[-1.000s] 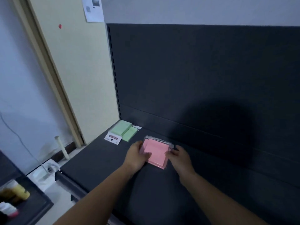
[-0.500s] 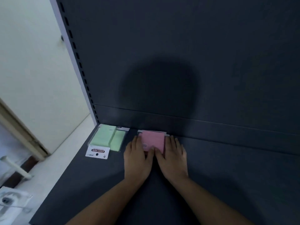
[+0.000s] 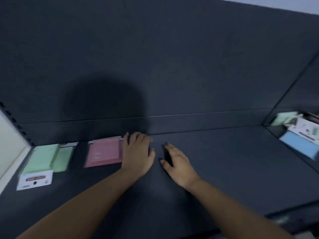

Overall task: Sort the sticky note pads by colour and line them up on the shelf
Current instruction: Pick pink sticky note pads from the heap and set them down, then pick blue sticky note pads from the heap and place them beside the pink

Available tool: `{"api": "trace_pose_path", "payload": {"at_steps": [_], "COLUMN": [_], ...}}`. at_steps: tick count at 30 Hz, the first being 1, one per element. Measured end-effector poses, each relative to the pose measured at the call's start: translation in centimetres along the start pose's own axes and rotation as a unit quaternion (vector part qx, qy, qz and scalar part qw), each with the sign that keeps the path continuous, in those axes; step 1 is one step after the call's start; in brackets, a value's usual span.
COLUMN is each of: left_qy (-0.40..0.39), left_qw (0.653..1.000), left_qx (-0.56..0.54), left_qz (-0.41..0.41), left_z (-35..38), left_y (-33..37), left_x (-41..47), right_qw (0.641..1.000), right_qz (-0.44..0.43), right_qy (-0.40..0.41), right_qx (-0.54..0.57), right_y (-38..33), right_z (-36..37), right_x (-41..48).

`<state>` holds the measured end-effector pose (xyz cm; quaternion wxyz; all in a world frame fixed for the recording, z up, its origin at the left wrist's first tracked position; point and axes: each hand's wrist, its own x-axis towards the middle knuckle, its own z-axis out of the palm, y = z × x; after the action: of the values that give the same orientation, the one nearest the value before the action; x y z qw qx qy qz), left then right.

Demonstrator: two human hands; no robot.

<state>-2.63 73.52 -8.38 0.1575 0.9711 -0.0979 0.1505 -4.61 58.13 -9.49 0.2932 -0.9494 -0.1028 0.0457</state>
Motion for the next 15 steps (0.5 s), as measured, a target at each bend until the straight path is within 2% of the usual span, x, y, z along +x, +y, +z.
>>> {"api": "trace_pose_path", "payload": {"at_steps": [3,8,15], "left_qy": [-0.057,-0.105,-0.174], "left_qw": [0.995,0.981,0.960], "left_qx": [-0.031,-0.046,-0.063], "left_qz": [0.075,0.153,0.208], "left_z": [1.1,3.2,7.1], "left_y": [5.8,16.8,34.2], "left_x": [0.7,0.9,-0.1], "right_qw": [0.997,0.982,0.950], "right_qz": [0.058,0.148,0.255], "right_qy": [0.043,0.086,0.167], "right_qx": [-0.020,-0.079,-0.074], "right_y": [4.2,11.4,21.4], "right_z": [-4.4,-11.5,-21.1], "right_x": [-3.1,-10.1,-22.3]}}
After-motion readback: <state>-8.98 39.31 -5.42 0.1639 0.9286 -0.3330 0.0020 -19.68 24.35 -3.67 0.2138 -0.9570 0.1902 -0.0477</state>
